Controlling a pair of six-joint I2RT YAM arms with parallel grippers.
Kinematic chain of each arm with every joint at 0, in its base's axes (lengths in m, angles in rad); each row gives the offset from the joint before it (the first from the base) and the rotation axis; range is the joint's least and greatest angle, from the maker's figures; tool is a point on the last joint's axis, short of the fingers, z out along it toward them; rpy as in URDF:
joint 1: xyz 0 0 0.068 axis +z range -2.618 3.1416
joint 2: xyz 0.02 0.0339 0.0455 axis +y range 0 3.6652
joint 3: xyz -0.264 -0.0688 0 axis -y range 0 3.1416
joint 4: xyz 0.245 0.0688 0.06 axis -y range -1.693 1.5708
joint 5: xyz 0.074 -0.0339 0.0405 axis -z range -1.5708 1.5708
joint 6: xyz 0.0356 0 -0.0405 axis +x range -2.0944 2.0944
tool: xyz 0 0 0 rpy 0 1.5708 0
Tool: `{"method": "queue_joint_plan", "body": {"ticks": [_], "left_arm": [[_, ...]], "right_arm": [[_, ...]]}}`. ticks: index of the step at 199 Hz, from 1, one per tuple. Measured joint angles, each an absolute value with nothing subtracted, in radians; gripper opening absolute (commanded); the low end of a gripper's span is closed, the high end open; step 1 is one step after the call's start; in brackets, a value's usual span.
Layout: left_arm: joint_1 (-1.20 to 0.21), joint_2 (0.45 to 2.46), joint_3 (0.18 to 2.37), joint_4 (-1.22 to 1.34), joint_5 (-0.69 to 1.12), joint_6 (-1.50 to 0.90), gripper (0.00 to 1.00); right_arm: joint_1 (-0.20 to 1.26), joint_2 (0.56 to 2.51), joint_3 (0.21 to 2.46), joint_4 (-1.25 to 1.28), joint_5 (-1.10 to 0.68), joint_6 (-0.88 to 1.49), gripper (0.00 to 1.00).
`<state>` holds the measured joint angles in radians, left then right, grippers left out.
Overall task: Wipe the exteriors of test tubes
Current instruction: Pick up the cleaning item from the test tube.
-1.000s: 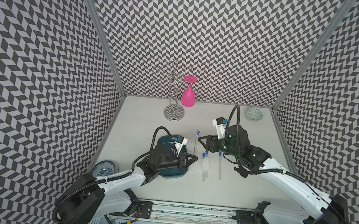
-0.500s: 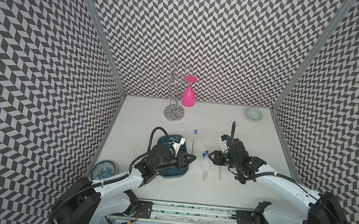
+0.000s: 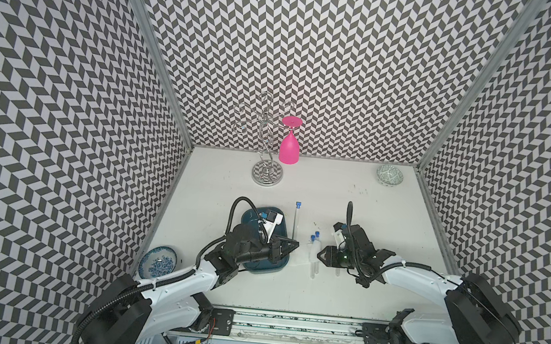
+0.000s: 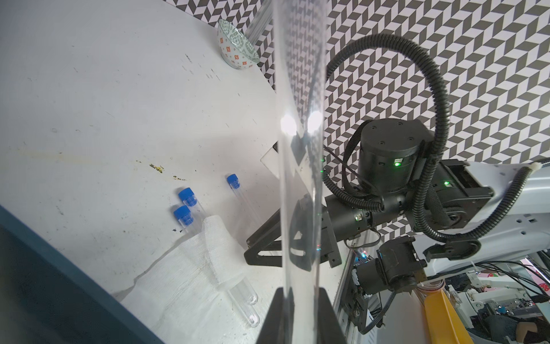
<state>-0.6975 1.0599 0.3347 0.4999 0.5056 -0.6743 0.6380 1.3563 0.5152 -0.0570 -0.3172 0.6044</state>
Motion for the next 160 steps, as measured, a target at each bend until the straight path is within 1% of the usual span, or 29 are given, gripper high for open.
{"method": "queue_joint_plan", "body": {"ticks": [14,30,85,122,160], "left_arm": [[-0.698,1.060,0.335,0.500,0.505,-0.674,0.07],[-0.698,1.060,0.335,0.500,0.505,-0.674,0.07],[-0.698,1.060,0.334,0.500,0.502,-0.674,0.07],[-0.698,1.060,0.334,0.500,0.501,-0.674,0.07],[-0.698,1.060,0.334,0.500,0.501,-0.673,0.07]], "right_arm": [[0.638,1.372,0.500,-0.030,-0.332,0.615,0.33],[0.638,1.388,0.490,-0.006,-0.340,0.622,0.28],[0.636,1.391,0.495,0.051,-0.356,0.636,0.00],[0.636,1.367,0.520,0.044,-0.367,0.632,0.00],[0.636,1.215,0.616,-0.025,-0.391,0.619,0.00]]}}
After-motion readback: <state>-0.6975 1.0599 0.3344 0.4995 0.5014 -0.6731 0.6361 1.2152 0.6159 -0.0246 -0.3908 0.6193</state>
